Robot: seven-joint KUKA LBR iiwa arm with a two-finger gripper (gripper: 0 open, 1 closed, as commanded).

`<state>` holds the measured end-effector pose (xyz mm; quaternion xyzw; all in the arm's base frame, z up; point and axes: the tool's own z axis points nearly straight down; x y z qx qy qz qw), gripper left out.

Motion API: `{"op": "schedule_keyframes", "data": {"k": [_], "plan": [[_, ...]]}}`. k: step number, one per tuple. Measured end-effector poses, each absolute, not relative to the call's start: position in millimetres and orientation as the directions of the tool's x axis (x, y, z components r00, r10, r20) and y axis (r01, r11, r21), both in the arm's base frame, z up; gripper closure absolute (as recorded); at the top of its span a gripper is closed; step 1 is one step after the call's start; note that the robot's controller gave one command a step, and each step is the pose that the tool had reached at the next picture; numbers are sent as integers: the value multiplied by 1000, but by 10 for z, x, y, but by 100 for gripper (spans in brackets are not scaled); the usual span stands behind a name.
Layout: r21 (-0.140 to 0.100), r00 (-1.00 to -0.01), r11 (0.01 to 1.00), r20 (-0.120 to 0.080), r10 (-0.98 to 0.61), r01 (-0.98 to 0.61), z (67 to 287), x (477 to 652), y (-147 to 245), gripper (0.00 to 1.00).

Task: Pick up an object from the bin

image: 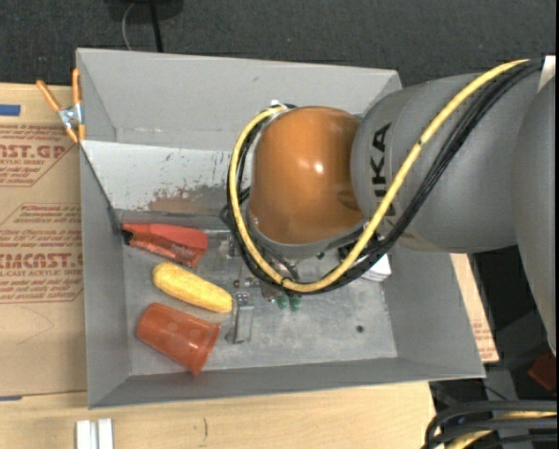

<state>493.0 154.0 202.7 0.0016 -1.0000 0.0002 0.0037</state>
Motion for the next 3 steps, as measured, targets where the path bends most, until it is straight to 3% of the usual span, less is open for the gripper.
{"op": "schedule_keyframes", "data": {"k": [1, 3], "plan": [[1, -1000, 1000, 0, -1, -1, 2071, 4948, 1531, 0], [1, -991, 991, 0, 136, 136, 1486, 5297, 1558, 0]]}}
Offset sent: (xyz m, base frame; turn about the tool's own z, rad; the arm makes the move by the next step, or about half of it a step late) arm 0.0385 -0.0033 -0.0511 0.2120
